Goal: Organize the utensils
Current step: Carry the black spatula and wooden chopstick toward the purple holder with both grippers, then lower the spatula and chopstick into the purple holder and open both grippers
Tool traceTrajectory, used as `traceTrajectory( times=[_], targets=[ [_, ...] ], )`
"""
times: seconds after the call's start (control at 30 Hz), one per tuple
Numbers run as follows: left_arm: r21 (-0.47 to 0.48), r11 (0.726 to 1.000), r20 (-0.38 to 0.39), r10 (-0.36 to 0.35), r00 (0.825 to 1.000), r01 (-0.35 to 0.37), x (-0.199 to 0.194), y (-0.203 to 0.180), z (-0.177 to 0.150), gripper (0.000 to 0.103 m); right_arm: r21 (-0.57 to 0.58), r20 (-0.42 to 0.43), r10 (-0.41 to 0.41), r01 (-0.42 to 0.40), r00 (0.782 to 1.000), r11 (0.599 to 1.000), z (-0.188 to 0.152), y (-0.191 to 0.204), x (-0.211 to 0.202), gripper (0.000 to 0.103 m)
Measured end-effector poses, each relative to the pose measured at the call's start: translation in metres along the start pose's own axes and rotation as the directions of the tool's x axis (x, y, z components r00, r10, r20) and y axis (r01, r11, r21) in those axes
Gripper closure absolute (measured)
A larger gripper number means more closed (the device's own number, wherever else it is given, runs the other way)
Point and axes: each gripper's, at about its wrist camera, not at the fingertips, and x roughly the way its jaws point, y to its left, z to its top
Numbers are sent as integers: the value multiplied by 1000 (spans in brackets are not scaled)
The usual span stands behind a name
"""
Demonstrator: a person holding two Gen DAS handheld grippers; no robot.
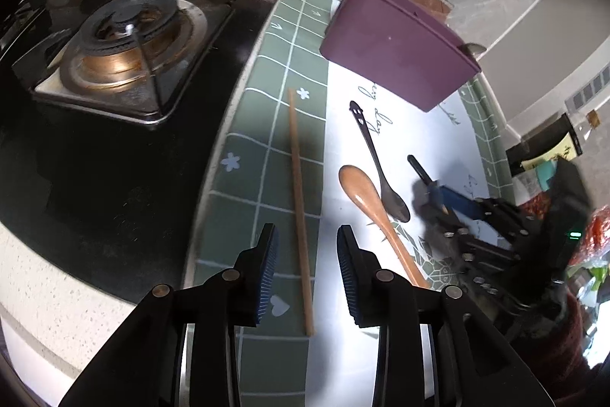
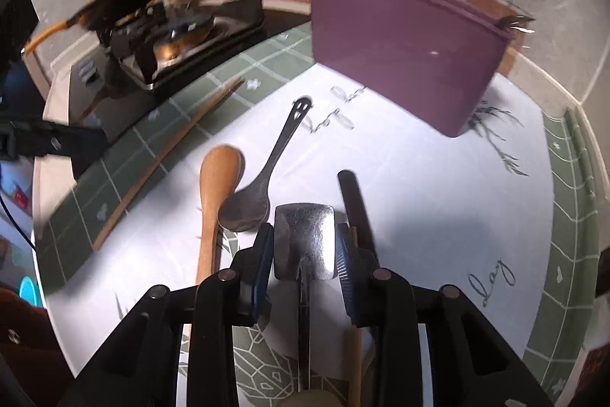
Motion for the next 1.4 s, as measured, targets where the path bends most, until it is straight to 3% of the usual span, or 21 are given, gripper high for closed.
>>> traceTrajectory(
  times=[0.2,0.3,0.53,0.67,0.8,0.9,1.0,1.13,1.4],
  targets=[
    [9,996,34,83,996,-84,24,-9,27,70,115,115,-21,8,993,993,-1,-14,-42,74],
    [31,985,79,166,983,-169,39,-11,40,71,167,144,-46,22,988,986,-6,-23,-56,74],
    [74,961,65,261,963,-265,65,-21,45,81,237,127,-85,53,988,970,-22,-33,-63,74],
    [92,956,61,273,960,-278,70,-27,48,82,253,117,-102,70,988,965,-29,-35,-64,74],
    [91,966,41,239,970,-242,69,-24,50,97,281,127,-121,81,984,956,-32,-38,-69,74],
    [53,987,38,151,988,-153,60,-17,46,97,307,153,-129,77,980,949,-30,-41,-77,74],
    [56,996,83,71,994,-75,35,-23,37,97,328,183,-127,61,975,943,-25,-45,-86,74],
    [65,998,136,-7,991,-1,3,-29,32,97,347,206,-120,42,971,937,-17,-48,-92,74],
    [106,992,221,-85,972,63,-37,-40,38,97,338,198,-124,51,972,940,-8,-41,-90,74]
  ],
)
